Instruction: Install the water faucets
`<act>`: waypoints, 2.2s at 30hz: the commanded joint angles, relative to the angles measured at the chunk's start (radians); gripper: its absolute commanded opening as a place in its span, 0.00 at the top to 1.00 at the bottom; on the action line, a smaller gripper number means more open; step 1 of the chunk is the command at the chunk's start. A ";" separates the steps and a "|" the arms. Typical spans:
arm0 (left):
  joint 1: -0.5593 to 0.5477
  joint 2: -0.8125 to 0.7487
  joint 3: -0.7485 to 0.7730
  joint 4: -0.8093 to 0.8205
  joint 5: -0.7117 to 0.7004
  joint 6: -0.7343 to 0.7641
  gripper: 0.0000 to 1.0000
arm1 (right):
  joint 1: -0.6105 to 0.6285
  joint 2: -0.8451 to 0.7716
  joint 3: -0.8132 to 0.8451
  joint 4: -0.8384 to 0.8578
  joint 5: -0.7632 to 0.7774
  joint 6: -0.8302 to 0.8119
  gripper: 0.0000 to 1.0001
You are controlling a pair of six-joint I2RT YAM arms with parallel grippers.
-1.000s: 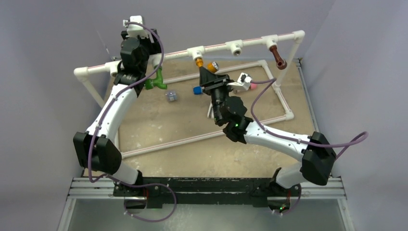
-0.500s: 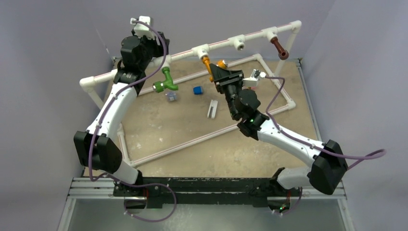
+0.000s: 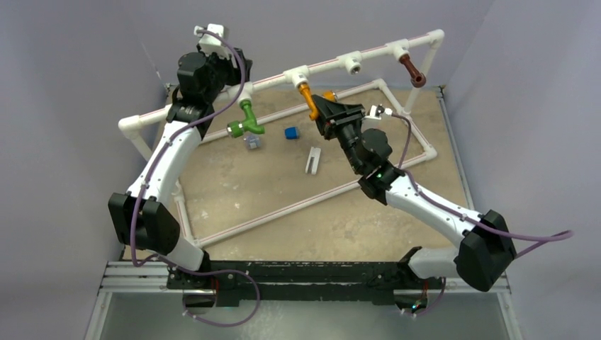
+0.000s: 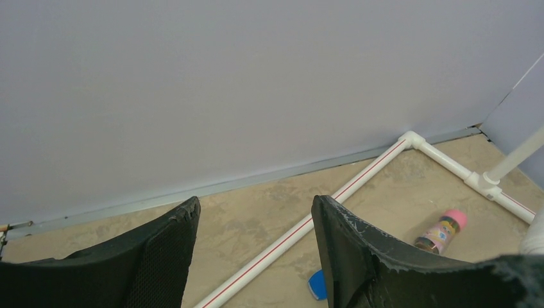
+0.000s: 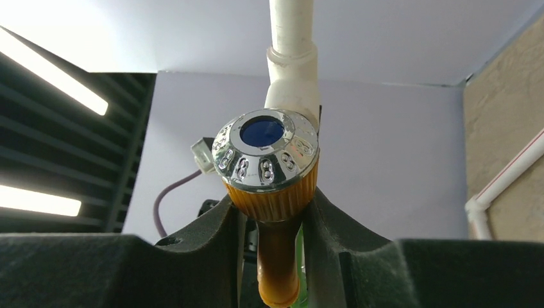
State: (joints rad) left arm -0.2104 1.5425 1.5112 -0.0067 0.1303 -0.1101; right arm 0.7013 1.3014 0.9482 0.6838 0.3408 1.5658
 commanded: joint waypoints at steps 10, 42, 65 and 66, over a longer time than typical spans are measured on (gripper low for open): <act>-0.043 0.031 -0.062 -0.257 0.134 0.027 0.37 | -0.052 -0.055 -0.063 -0.021 0.003 0.225 0.58; -0.043 0.041 -0.066 -0.255 0.095 0.033 0.36 | -0.052 -0.531 -0.169 -0.237 -0.412 -1.877 0.06; -0.043 0.036 -0.066 -0.256 0.096 0.035 0.36 | 0.178 -0.303 -0.208 0.126 -0.193 -2.909 0.05; -0.043 0.036 -0.067 -0.255 0.095 0.036 0.36 | 0.179 -0.280 -0.203 0.154 -0.173 -2.909 0.05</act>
State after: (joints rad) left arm -0.2249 1.5303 1.5131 -0.0650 0.1799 -0.0856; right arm 0.8627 0.9619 0.7441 0.6441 0.0479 -1.1675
